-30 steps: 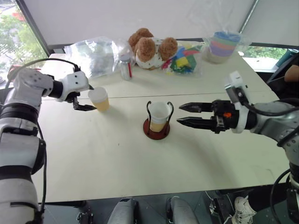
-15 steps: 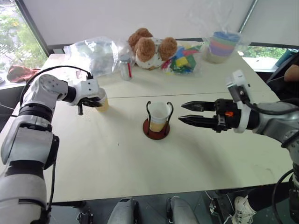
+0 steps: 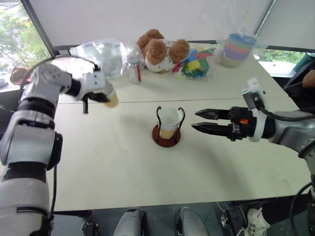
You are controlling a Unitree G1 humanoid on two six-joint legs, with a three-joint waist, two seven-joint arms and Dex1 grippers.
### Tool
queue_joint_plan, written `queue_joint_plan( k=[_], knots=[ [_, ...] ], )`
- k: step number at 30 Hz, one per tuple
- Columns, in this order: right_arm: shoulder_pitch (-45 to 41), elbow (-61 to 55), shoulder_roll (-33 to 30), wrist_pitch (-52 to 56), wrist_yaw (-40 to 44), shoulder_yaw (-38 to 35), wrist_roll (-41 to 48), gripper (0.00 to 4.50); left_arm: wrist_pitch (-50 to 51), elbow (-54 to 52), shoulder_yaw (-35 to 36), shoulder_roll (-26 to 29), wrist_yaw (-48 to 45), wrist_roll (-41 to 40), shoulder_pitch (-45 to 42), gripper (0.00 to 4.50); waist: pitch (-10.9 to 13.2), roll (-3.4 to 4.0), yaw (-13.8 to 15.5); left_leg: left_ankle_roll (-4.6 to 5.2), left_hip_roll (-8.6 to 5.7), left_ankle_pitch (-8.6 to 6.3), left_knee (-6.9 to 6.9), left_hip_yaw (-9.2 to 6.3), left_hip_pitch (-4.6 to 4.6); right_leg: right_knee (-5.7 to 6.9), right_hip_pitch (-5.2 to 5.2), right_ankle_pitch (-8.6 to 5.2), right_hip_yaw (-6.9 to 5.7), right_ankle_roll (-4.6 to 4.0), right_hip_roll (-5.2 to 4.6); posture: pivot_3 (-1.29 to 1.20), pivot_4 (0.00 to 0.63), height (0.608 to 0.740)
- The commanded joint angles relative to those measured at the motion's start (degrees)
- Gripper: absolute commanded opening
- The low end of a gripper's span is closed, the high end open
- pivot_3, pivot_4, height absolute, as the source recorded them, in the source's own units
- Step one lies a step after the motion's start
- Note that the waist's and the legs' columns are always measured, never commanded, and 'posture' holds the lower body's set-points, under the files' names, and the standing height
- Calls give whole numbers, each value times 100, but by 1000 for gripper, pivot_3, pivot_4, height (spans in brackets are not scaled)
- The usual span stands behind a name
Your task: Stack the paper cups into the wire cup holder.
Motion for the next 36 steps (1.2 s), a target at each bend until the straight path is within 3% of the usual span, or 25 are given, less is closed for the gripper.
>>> queue_joint_plan(
  k=[1,6,12,23,33,36],
  knots=[
    [269,249,-347,-333,246,-411,-439,2337,641,-834,-40,-225,-799,-1017,-612,44,-2,4,7,4,-4,-2,1,0,-1,0,0,0,0,0,-4,0,150,740],
    [497,-44,-409,-318,234,-630,-426,2337,1470,-2028,-1008,-360,-824,-2657,-440,44,-11,23,-149,20,4,-12,-6,19,19,1,0,0,0,1,-9,0,150,740],
    [858,-657,-217,-108,-106,-806,-183,2337,1633,-2398,-1872,-471,-824,-3577,-367,44,-8,24,-230,14,20,-8,-6,15,34,14,-5,-1,-1,1,3,0,150,740],
    [1201,-1098,-41,62,-587,-1038,187,2337,1315,-2781,-3449,19,-824,-4265,-416,44,-7,23,-140,12,17,-7,-5,16,31,7,-3,-1,4,0,1,0,150,740],
    [1251,-1270,142,80,-989,-984,360,2337,759,-2253,-4080,-265,-824,-4206,-552,44,-7,22,-153,12,12,-7,-1,17,30,4,2,-1,4,0,-1,0,150,740],
    [1327,-1318,152,77,-1063,-1030,420,2337,623,-2005,-4147,-405,-824,-4187,-649,1401,-7,22,-153,13,13,-7,-2,16,30,5,1,-1,4,0,0,0,150,740]
  ],
)
